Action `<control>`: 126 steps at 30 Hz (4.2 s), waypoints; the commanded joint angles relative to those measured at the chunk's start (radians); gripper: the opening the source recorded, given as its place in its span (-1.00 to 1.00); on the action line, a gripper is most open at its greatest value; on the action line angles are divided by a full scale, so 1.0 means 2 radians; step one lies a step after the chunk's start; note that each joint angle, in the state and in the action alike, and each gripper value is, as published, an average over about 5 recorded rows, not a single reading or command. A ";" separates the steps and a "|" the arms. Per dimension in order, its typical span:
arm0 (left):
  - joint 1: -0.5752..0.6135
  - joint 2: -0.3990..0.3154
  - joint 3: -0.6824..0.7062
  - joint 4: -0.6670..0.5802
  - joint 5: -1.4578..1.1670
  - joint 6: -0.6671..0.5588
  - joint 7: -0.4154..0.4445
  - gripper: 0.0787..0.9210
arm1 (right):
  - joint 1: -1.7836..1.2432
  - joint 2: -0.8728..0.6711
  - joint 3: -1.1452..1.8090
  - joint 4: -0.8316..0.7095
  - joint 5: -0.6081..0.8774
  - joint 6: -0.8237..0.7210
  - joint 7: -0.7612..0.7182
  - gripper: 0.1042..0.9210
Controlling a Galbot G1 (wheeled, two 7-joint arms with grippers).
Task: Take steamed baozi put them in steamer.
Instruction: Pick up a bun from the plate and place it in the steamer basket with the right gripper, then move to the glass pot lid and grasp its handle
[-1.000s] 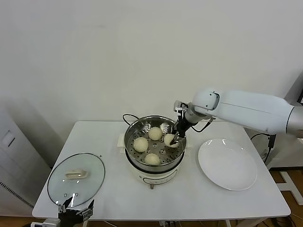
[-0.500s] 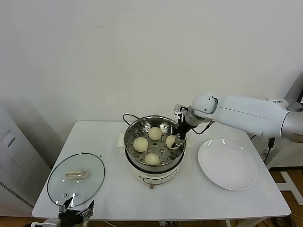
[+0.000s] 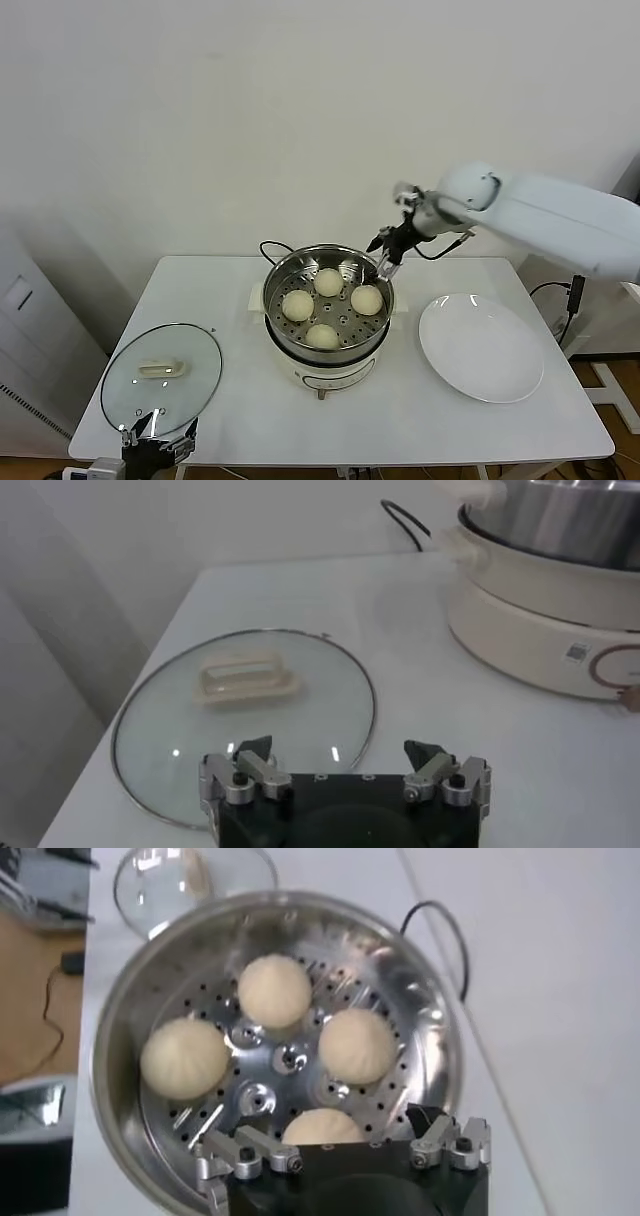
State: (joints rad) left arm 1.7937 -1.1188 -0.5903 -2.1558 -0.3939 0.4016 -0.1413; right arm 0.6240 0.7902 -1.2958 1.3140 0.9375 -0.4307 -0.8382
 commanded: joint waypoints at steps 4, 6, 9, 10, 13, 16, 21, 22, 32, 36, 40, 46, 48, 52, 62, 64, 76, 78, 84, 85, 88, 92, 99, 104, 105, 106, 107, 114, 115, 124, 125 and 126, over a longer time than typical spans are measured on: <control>-0.012 -0.004 -0.006 0.000 -0.017 0.003 -0.003 0.77 | -0.262 -0.163 0.364 0.041 0.048 0.093 0.138 0.76; -0.018 -0.005 -0.008 0.001 -0.023 0.004 -0.005 0.77 | -0.344 -0.168 0.449 0.053 0.045 0.111 0.180 0.76; -0.026 -0.006 -0.010 0.000 -0.027 0.004 -0.006 0.77 | -0.471 -0.154 0.592 0.062 0.031 0.142 0.233 0.76; -0.028 -0.007 -0.012 0.000 -0.027 0.004 -0.006 0.77 | -0.510 -0.145 0.640 0.064 0.026 0.151 0.249 0.76; -0.035 -0.007 -0.015 -0.002 -0.031 0.006 -0.007 0.77 | -0.615 -0.109 0.765 0.079 0.014 0.164 0.283 0.76; -0.042 -0.006 -0.016 -0.001 -0.034 0.009 -0.008 0.77 | -0.708 -0.064 0.871 0.094 -0.014 0.175 0.295 0.76; -0.050 -0.002 -0.016 -0.001 -0.033 0.010 -0.008 0.77 | -0.803 0.029 0.974 0.104 -0.080 0.210 0.304 0.76; -0.052 -0.002 -0.016 -0.001 -0.033 0.010 -0.008 0.77 | -0.819 0.047 0.989 0.110 -0.088 0.215 0.306 0.76; -0.066 -0.006 -0.025 0.007 0.019 -0.005 -0.001 0.77 | -0.923 0.207 1.090 0.153 -0.178 0.242 0.287 0.76; -0.073 -0.006 -0.026 0.025 0.090 -0.027 0.007 0.77 | -0.953 0.253 1.108 0.163 -0.195 0.252 0.271 0.76; -0.081 -0.005 -0.028 0.045 0.197 -0.055 0.015 0.77 | -0.974 0.278 1.118 0.165 -0.211 0.261 0.253 0.76; -0.095 -0.003 -0.031 0.087 0.381 -0.114 0.031 0.77 | -0.989 0.298 1.127 0.163 -0.219 0.270 0.239 0.76; -0.099 -0.003 -0.031 0.105 0.435 -0.130 0.033 0.77 | -0.992 0.300 1.130 0.160 -0.223 0.271 0.237 0.76; -0.109 -0.006 -0.030 0.149 0.526 -0.168 0.035 0.77 | -0.994 0.302 1.136 0.155 -0.237 0.272 0.234 0.76; -0.147 -0.017 -0.027 0.232 0.701 -0.220 0.033 0.77 | -0.990 0.303 1.142 0.147 -0.278 0.273 0.227 0.76; -0.152 -0.019 -0.027 0.242 0.723 -0.224 0.031 0.77 | -0.987 0.303 1.142 0.145 -0.284 0.273 0.227 0.76; -0.144 -0.039 -0.045 0.251 0.783 -0.234 0.007 0.77 | -0.965 0.303 1.137 0.133 -0.302 0.270 0.226 0.76; -0.154 -0.041 -0.047 0.261 0.798 -0.242 -0.002 0.77 | -0.962 0.303 1.134 0.133 -0.302 0.270 0.225 0.76; -0.188 -0.044 -0.049 0.278 0.824 -0.264 -0.019 0.77 | -0.960 0.303 1.133 0.130 -0.303 0.269 0.223 0.76; -0.193 -0.044 -0.049 0.282 0.828 -0.267 -0.020 0.77 | -0.960 0.303 1.134 0.128 -0.303 0.269 0.223 0.76; -0.207 -0.044 -0.047 0.293 0.833 -0.270 -0.023 0.77 | -0.960 0.303 1.136 0.126 -0.302 0.269 0.221 0.76; -0.222 -0.045 -0.042 0.307 0.833 -0.271 -0.022 0.77 | -0.962 0.302 1.141 0.124 -0.301 0.269 0.219 0.76; -0.228 -0.046 -0.038 0.317 0.824 -0.273 -0.018 0.77 | -0.963 0.301 1.149 0.125 -0.298 0.269 0.218 0.76; -0.220 -0.048 -0.042 0.309 0.816 -0.285 -0.025 0.68 | -0.964 0.302 1.150 0.125 -0.298 0.269 0.216 0.76; -0.218 -0.048 -0.043 0.307 0.814 -0.286 -0.027 0.63 | -0.964 0.302 1.150 0.125 -0.298 0.269 0.215 0.76; -0.216 -0.048 -0.043 0.305 0.813 -0.288 -0.028 0.57 | -0.965 0.303 1.149 0.125 -0.298 0.269 0.215 0.76; -0.214 -0.048 -0.044 0.303 0.812 -0.289 -0.029 0.51 | -0.965 0.304 1.149 0.125 -0.298 0.270 0.215 0.76; -0.205 -0.048 -0.048 0.290 0.801 -0.307 -0.030 0.04 | -0.964 0.304 1.149 0.125 -0.299 0.269 0.213 0.76; -0.205 -0.047 -0.049 0.287 0.798 -0.309 -0.030 -0.02 | -0.964 0.304 1.149 0.124 -0.299 0.269 0.213 0.76; -0.207 -0.024 -0.067 0.225 0.755 -0.294 0.002 -0.64 | -0.965 0.304 1.149 0.124 -0.298 0.269 0.211 0.76; -0.211 -0.020 -0.067 0.217 0.746 -0.284 0.009 -0.70 | -0.965 0.303 1.149 0.124 -0.298 0.268 0.210 0.76; -0.216 -0.015 -0.066 0.210 0.737 -0.274 0.017 -0.78 | -0.964 0.303 1.149 0.124 -0.299 0.268 0.210 0.76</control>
State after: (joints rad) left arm 1.3850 -1.1901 -0.7087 -1.6245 1.1759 -0.2035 -0.1781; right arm -1.3060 1.3969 1.0019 1.5609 0.3408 0.1068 -0.4167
